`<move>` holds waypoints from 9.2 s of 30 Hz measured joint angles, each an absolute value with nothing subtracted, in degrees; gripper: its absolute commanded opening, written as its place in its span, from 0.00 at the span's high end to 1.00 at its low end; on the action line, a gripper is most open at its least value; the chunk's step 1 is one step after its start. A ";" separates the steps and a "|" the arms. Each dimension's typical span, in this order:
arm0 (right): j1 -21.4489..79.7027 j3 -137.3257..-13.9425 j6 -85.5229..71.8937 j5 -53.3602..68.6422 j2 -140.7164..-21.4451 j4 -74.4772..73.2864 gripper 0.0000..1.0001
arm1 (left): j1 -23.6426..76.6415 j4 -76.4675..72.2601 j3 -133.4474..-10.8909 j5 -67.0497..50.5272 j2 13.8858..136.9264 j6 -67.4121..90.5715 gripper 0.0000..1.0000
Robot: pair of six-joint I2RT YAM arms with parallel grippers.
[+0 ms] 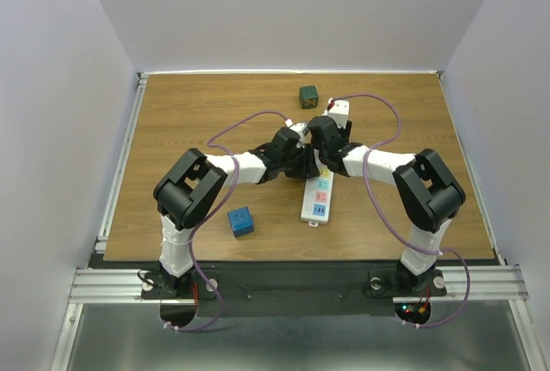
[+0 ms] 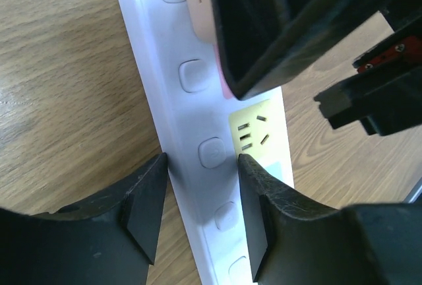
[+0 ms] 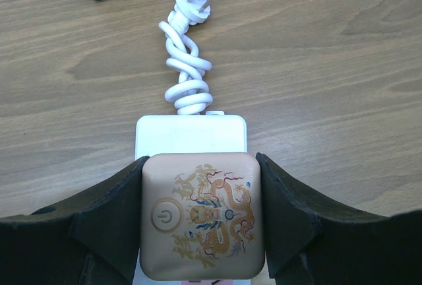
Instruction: Insert the plug
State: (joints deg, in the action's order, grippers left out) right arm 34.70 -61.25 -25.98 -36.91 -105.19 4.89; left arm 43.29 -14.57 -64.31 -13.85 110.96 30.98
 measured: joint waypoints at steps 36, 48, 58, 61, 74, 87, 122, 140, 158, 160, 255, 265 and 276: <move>34.37 -76.38 -25.28 -32.51 -111.81 -5.82 0.98 | 40.51 9.32 -53.08 12.73 71.99 34.22 0.07; 31.79 -82.78 -24.16 -27.99 -115.48 -7.77 0.30 | 40.49 26.94 -44.21 18.61 61.91 47.09 0.07; 30.87 -82.76 -23.44 -20.03 -115.55 -9.23 0.07 | 40.49 30.79 -39.16 18.41 51.46 55.72 0.07; 30.81 -82.39 -23.29 -18.98 -115.37 -9.21 0.06 | 40.51 31.24 -37.52 16.53 52.62 56.36 0.07; 30.81 -80.51 -22.85 -16.91 -112.07 -9.89 0.06 | 40.53 28.51 -35.44 10.33 55.75 56.49 0.07; 30.81 -80.49 -22.87 -15.79 -111.66 -9.96 0.06 | 40.80 27.20 -33.85 8.99 58.85 56.01 0.07; 33.41 -57.36 -5.06 -3.97 -75.42 -3.20 0.11 | 40.93 12.51 -46.74 -3.36 76.86 49.56 1.00; 55.00 -43.62 5.87 -6.15 -67.02 6.17 0.12 | 33.91 12.49 -54.26 -16.88 82.13 48.31 1.00; 67.59 -43.64 11.27 -28.23 -78.22 13.80 0.13 | 31.22 13.43 -56.88 -25.56 82.78 54.13 1.00; 67.77 -43.81 11.55 -29.85 -78.78 14.41 0.13 | 31.05 13.32 -56.88 -26.15 82.78 54.94 1.00; 40.75 -46.41 -5.23 -12.14 -66.28 -0.86 0.29 | 30.33 -10.09 -61.08 4.16 94.17 24.23 0.05; 40.45 -46.41 -6.11 -11.27 -69.89 -1.06 0.27 | 30.41 -1.61 -61.10 14.87 93.01 25.41 0.05; 40.38 -46.28 -6.33 -10.46 -70.15 -1.08 0.24 | 31.77 3.99 -67.26 15.03 101.54 25.34 0.05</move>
State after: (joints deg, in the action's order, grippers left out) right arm 40.38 -46.28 -6.33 -10.46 -70.15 -1.08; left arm 31.77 3.99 -67.26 15.03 101.54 25.34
